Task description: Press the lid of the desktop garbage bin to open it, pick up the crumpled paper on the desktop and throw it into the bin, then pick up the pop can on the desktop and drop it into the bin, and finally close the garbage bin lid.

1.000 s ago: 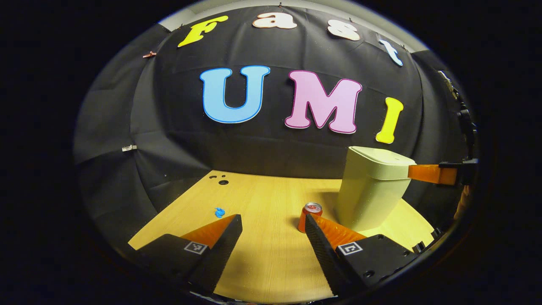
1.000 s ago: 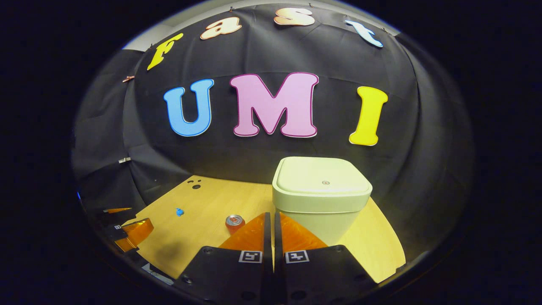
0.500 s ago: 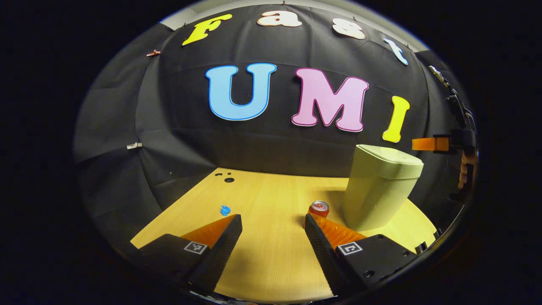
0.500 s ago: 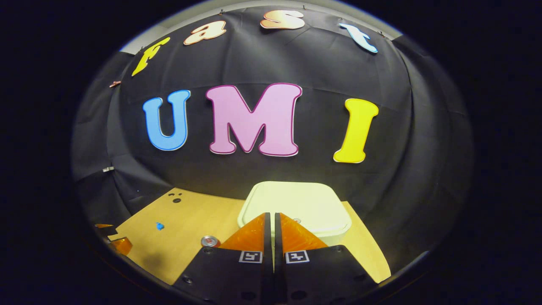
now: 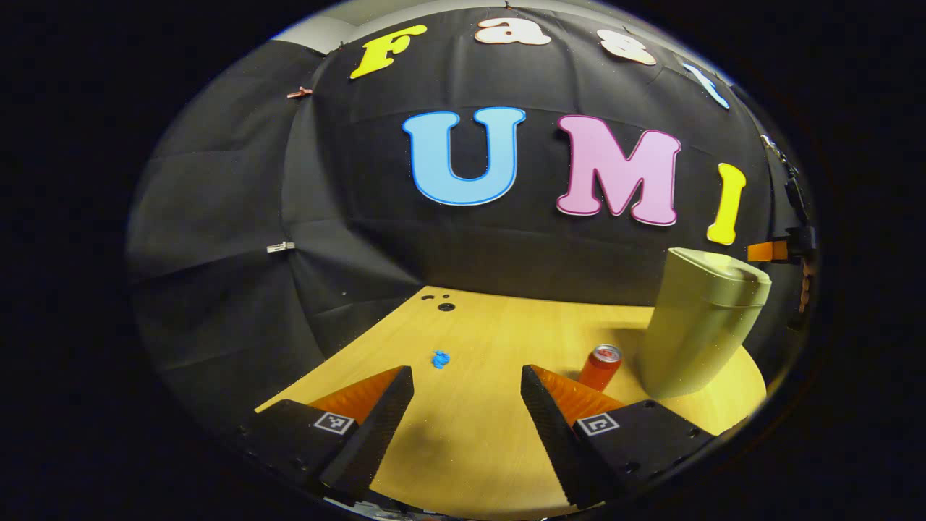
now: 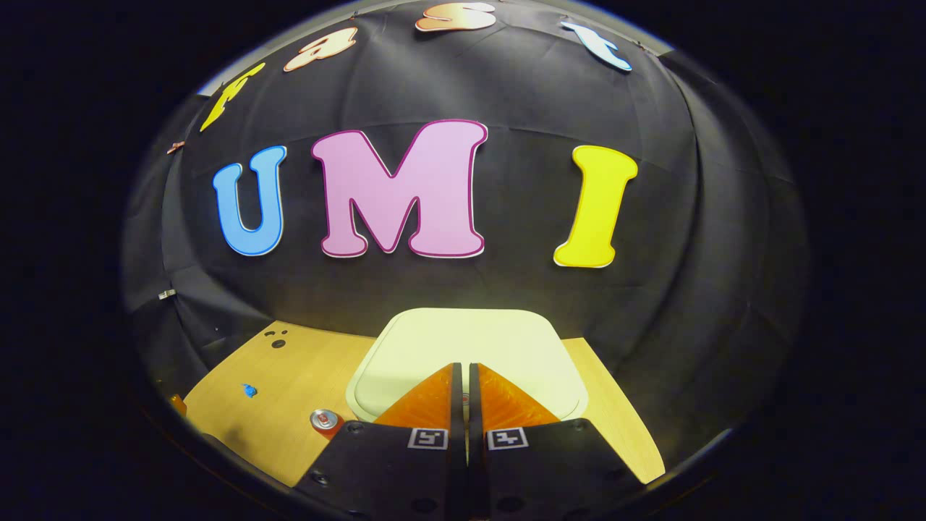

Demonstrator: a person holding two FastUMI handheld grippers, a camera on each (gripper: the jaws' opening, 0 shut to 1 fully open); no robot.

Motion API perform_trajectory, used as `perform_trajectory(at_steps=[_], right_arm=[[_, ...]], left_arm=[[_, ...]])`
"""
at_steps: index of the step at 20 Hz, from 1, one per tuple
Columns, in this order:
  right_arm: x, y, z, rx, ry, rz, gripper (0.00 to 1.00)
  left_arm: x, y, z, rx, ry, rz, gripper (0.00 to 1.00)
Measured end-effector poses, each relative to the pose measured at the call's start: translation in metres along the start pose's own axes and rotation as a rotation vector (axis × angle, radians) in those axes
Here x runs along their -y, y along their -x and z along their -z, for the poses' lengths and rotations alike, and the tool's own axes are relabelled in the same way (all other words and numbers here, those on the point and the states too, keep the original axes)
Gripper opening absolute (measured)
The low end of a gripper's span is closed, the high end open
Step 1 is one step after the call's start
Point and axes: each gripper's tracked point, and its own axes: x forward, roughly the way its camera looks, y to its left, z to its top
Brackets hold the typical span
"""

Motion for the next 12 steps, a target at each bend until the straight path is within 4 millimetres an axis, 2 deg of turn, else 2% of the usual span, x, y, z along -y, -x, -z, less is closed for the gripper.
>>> perform_trajectory(at_steps=[1, 3, 6, 7, 12], right_arm=[[-0.001, -0.002, 0.003, -0.009, -0.004, -0.011, 0.05], [-0.002, -0.009, 0.015, -0.038, 0.001, -0.024, 0.05], [0.001, -0.012, 0.014, -0.023, -0.017, -0.03, 0.05], [0.001, -0.013, 0.015, -0.019, -0.022, -0.028, 0.05], [0.0, -0.011, 0.017, 0.026, 0.058, 0.004, 0.05]], left_arm=[[-0.003, -0.003, -0.001, -0.003, 0.007, -0.02, 0.96], [-0.009, -0.006, 0.001, -0.014, 0.017, -0.058, 0.96], [-0.014, -0.005, 0.003, -0.02, 0.02, -0.105, 0.96], [-0.013, -0.006, 0.002, -0.022, 0.022, -0.113, 0.98], [0.0, -0.008, -0.002, -0.025, 0.005, -0.093, 0.96]])
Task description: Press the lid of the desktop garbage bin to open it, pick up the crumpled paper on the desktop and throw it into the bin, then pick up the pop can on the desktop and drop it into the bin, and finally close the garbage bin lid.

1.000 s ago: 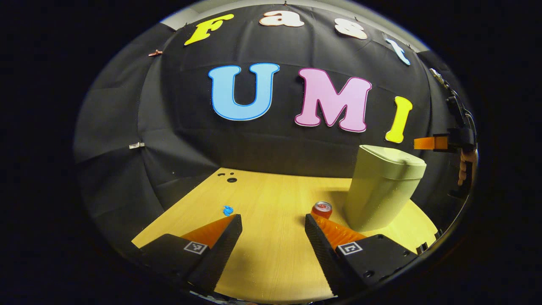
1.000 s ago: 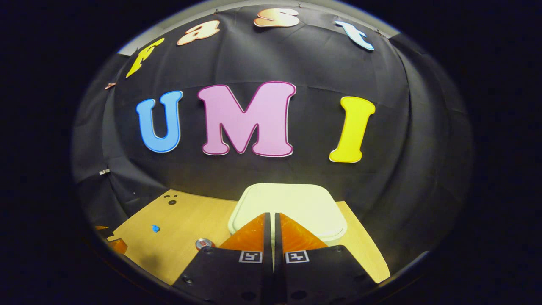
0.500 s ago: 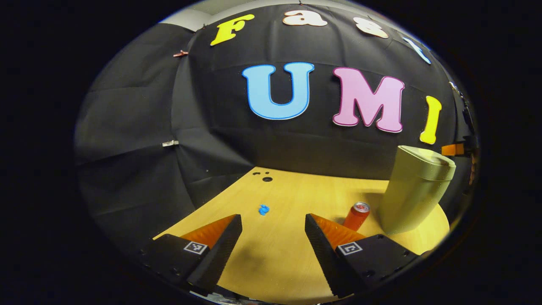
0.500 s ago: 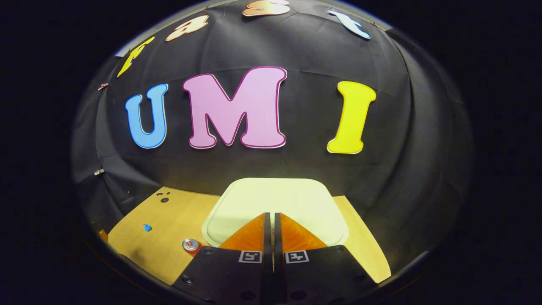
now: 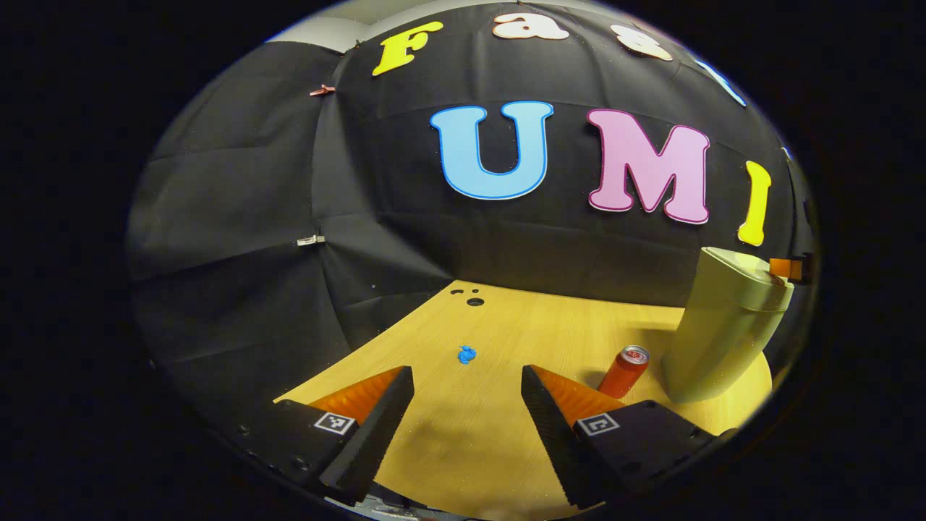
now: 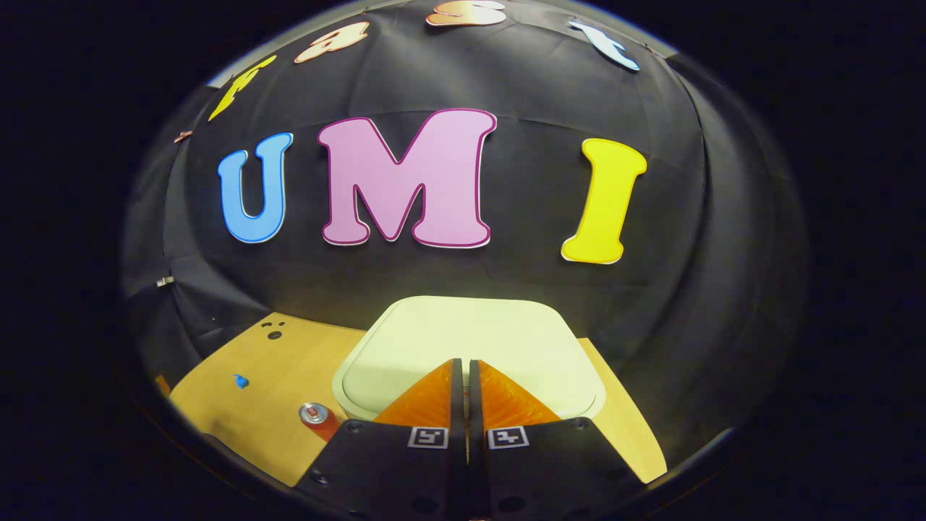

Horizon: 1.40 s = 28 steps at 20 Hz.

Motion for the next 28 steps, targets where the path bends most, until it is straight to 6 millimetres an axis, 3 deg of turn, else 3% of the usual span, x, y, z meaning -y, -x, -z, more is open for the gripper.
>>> perform_trajectory(at_steps=[7, 11, 16, 19, 21, 28], right_arm=[[-0.001, 0.001, -0.001, 0.079, 0.104, 0.058, 0.05], [-0.001, 0.007, -0.009, 0.069, 0.058, 0.09, 0.05], [-0.011, 0.031, -0.03, 0.091, 0.046, 0.104, 0.05], [-0.019, 0.044, -0.038, 0.097, -0.004, 0.112, 0.05], [-0.022, 0.053, -0.034, 0.083, -0.036, 0.12, 0.05], [-0.049, 0.09, -0.005, 0.02, -0.116, 0.118, 0.05]], left_arm=[[0.019, -0.021, -0.013, 0.019, -0.061, 0.116, 0.96], [0.022, -0.035, -0.018, 0.037, -0.042, 0.18, 0.96], [0.009, -0.045, -0.02, 0.055, -0.023, 0.217, 0.96], [0.0, -0.05, -0.012, 0.033, -0.018, 0.242, 0.96], [-0.011, -0.052, -0.014, 0.038, -0.013, 0.251, 0.96], [-0.05, -0.075, 0.013, 0.011, 0.0, 0.231, 0.96]])
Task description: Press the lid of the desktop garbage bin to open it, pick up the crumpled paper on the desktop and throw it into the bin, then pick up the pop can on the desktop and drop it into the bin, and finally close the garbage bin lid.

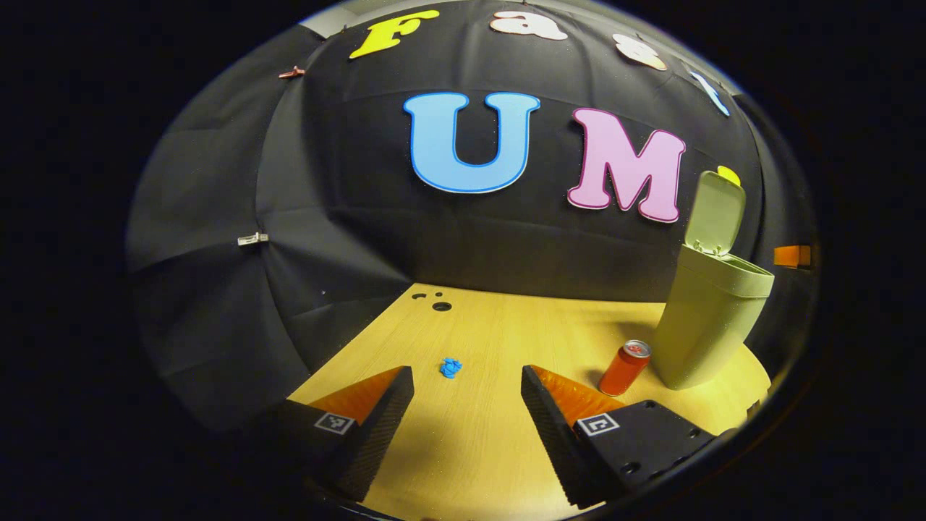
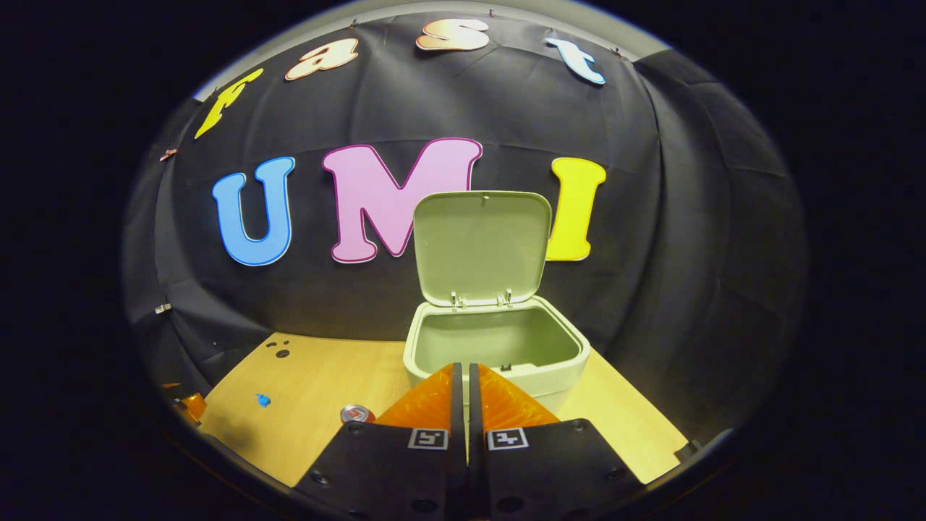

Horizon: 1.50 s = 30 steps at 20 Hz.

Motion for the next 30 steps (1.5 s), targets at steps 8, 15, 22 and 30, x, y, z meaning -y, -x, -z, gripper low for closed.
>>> perform_trajectory(at_steps=[8, 15, 22, 30], right_arm=[[-0.009, 0.024, 0.018, -0.046, 0.04, 0.001, 0.05], [-0.025, 0.035, 0.047, -0.118, 0.057, -0.02, 0.05], [-0.024, 0.051, 0.08, -0.223, 0.06, 0.006, 0.05], [-0.012, 0.068, 0.126, -0.357, -0.005, 0.057, 0.82]], left_arm=[[-0.02, -0.029, 0.02, -0.043, -0.001, 0.01, 0.96], [-0.02, -0.081, 0.034, -0.099, -0.012, 0.04, 0.96], [-0.02, -0.155, 0.058, -0.176, -0.028, 0.037, 0.99], [-0.023, -0.221, 0.084, -0.246, -0.145, 0.026, 0.96]])
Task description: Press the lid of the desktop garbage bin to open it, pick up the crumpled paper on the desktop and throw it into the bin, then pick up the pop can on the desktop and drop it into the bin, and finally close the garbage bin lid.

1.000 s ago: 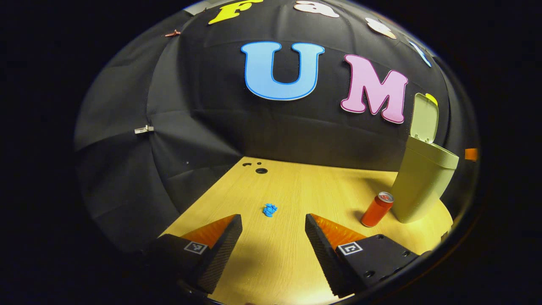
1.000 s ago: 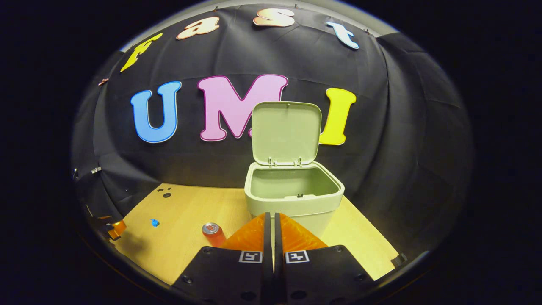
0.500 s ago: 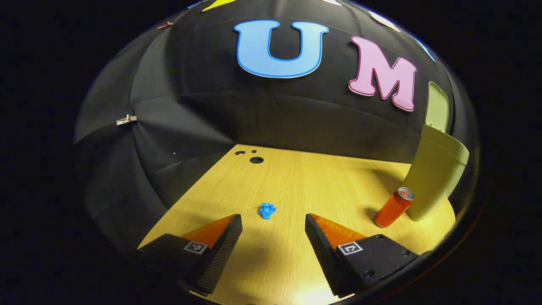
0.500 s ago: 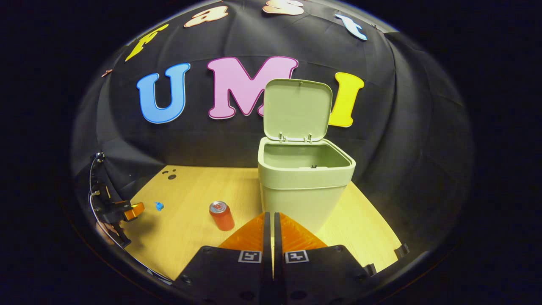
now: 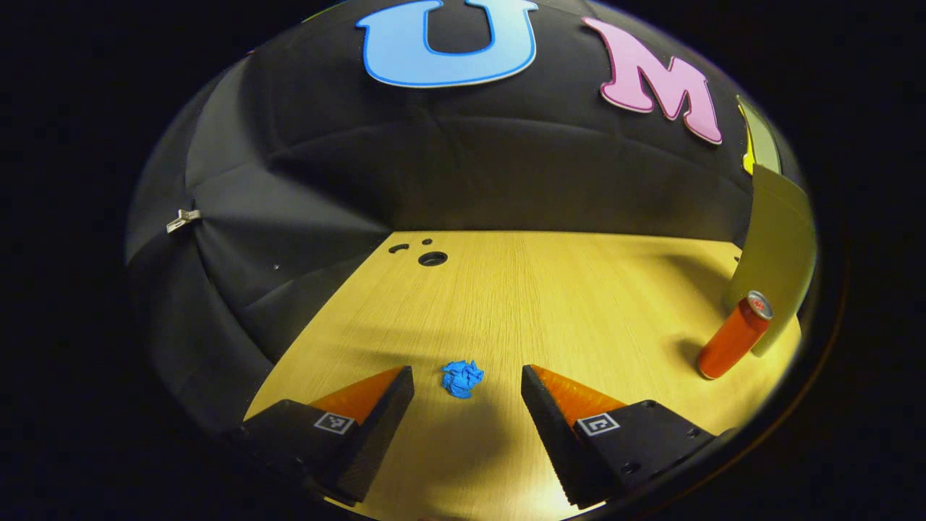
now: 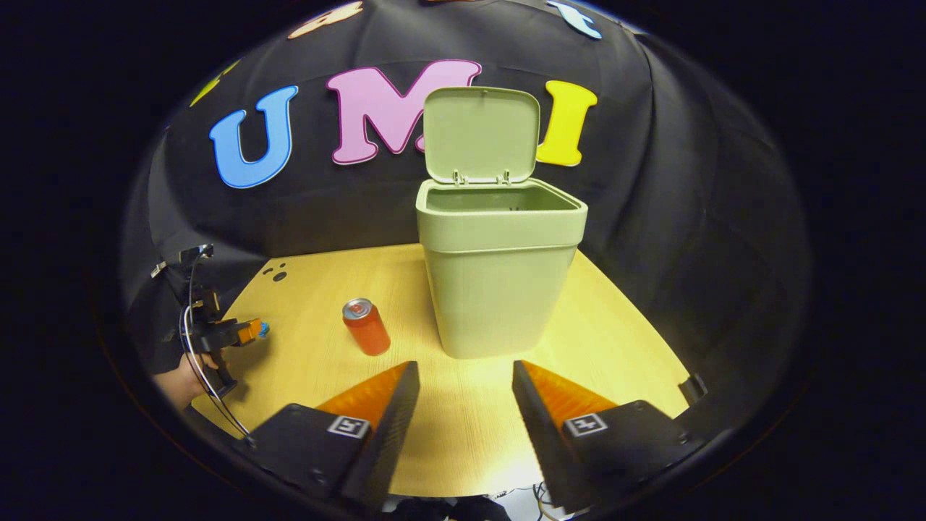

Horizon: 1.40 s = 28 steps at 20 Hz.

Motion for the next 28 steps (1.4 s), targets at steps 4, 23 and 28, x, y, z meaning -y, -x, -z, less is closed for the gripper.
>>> perform_trajectory(at_steps=[4, 23, 28], right_arm=[[0.004, -0.001, 0.009, -0.017, -0.01, 0.023, 1.0], [0.01, 0.015, 0.038, -0.098, -0.04, 0.051, 1.0], [0.01, 0.017, 0.036, -0.095, -0.031, 0.042, 1.0]], left_arm=[[0.005, -0.019, 0.008, -0.046, -0.032, 0.016, 0.95], [0.007, -0.053, 0.031, -0.111, 0.034, 0.064, 0.52], [0.006, -0.052, 0.029, -0.099, 0.047, 0.063, 0.25]])
